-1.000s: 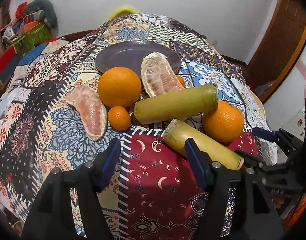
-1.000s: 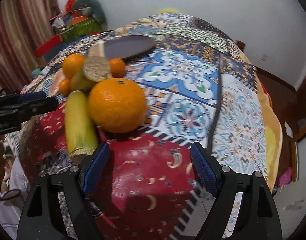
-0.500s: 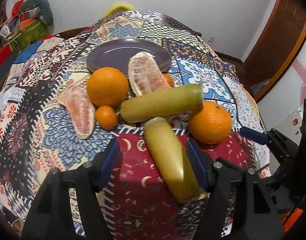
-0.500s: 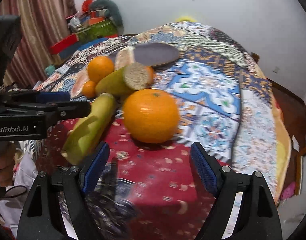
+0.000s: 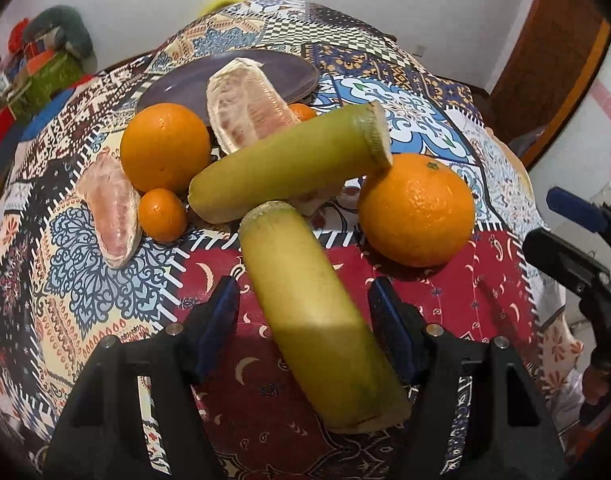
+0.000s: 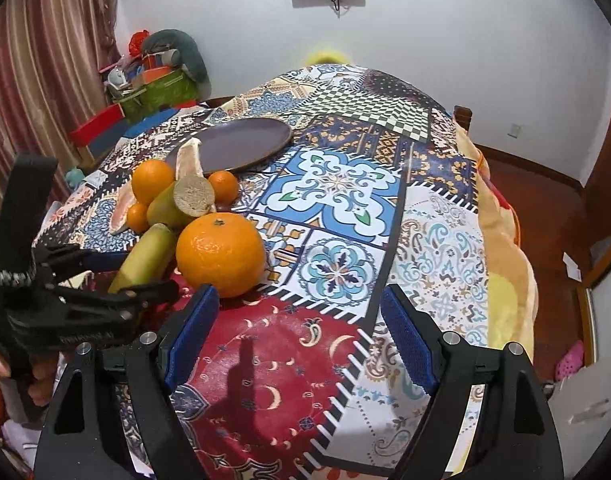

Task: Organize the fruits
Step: 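Move left tool toward the yellow cylindrical fruit while right tool approaches the large orange, then close left gripper on the yellow cylinder while right gripper closes on the large orange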

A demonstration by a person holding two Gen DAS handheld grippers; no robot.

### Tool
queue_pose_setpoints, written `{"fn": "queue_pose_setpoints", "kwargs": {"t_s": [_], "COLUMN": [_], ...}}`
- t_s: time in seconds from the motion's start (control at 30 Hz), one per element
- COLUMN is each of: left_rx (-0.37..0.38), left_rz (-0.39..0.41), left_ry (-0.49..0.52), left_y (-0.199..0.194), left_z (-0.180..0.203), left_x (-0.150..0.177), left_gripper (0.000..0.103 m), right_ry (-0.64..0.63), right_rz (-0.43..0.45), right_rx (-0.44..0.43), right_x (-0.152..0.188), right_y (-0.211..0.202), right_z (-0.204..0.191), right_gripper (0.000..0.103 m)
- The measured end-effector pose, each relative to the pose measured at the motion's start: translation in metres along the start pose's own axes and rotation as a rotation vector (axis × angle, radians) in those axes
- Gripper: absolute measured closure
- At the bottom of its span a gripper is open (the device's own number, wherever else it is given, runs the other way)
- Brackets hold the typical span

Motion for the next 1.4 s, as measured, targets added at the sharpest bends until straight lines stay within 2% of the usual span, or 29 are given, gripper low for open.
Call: {"fn": "queue_pose_setpoints", "kwargs": {"t_s": [0.3, 0.47, 0.57, 0.8, 1.13, 1.17, 1.2, 1.27, 1.4], "left_rx": [0.081, 0.047, 0.059, 0.064, 0.077, 0.074, 0.072, 0.066, 0.065], "left_rz": [0.018, 0.018, 0.015, 0.015, 0.016, 0.016, 0.017, 0.022, 0.027], "left_ry": [-0.023, -0.023, -0.042, -0.043, -0.062, -0.060, -0.058, -0.056, -0.061], "left_y": [-0.014, -0.023, -0.025, -0.017, -0.007, -0.006, -0.005, -0.005, -0.006], "left_z": [-0.016, -0.034, -0.045, -0.043, -0.045, -0.045, -0.044, -0.044, -0.045], "left_x": [0.007, 0.015, 0.020, 0.018, 0.006, 0.005, 0.004, 0.003, 0.001], "left_gripper": [0.064, 0.065, 0.065, 0.065, 0.065, 0.065, 0.065, 0.065, 0.065], "right_ry": [0.011, 0.010, 0.010, 0.006, 0.015, 0.015, 0.010, 0.000, -0.007], "right_rz": [-0.015, -0.028, -0.047, -0.098, -0.127, -0.126, -0.129, -0.121, -0.112], "right_rx": [-0.053, -0.077, -0.088, -0.106, -0.131, -0.134, -0.139, -0.111, -0.103], "right_x": [-0.001, -0.002, -0.001, 0.002, 0.000, 0.000, 0.000, 0.000, 0.001], "right_y": [0.006, 0.013, 0.021, 0.042, 0.060, 0.061, 0.062, 0.062, 0.059], "right_z": [-0.013, -0.022, -0.026, -0.036, -0.044, -0.046, -0.048, -0.048, -0.047], "right_gripper": [0.022, 0.022, 0.022, 0.022, 0.022, 0.022, 0.029, 0.036, 0.036]}}
Point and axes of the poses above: each gripper's, at about its wrist camera, not at the fingertips, and y roughly the way its jaws point, z to its right, x to its underside, the point moved 6 cm from there along y, roughly the way its jaws point, and after that the axes turned 9 degrees about y, right-handed, at the moved point
